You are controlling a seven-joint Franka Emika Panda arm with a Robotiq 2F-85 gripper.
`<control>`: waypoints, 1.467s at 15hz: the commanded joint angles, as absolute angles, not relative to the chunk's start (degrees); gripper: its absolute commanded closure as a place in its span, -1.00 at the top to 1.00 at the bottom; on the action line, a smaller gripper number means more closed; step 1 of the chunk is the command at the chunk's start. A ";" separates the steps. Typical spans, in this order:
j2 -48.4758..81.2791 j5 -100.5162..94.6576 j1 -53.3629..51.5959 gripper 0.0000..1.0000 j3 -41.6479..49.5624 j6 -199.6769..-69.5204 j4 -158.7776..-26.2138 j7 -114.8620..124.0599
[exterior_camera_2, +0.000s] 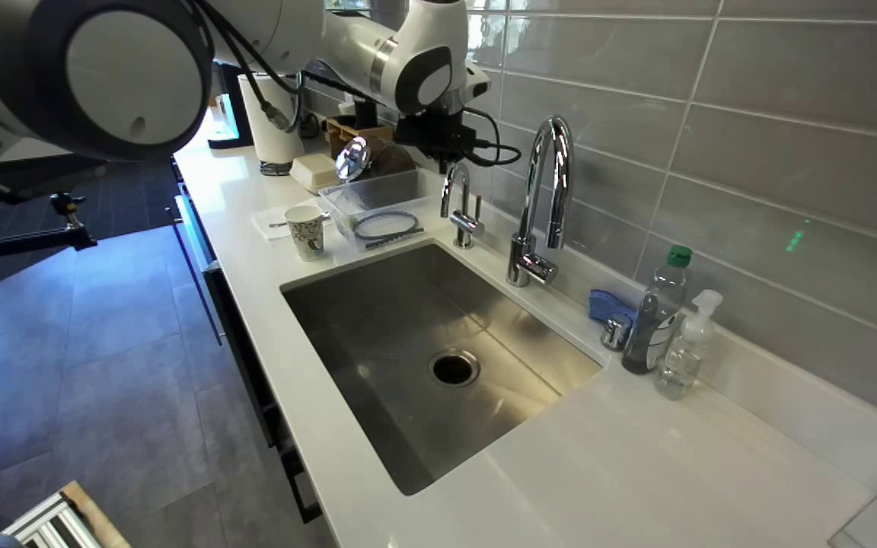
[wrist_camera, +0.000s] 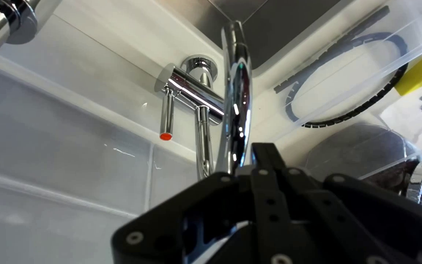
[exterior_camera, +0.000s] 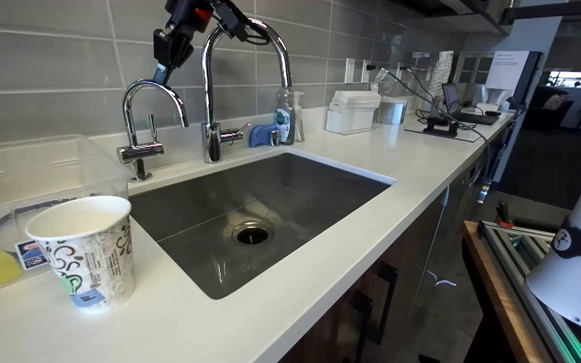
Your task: Push the faucet on the left to the left.
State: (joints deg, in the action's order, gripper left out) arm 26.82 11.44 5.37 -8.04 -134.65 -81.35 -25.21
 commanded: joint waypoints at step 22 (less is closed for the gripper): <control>30.15 11.97 5.95 -1.00 -7.74 -134.18 -79.06 -24.09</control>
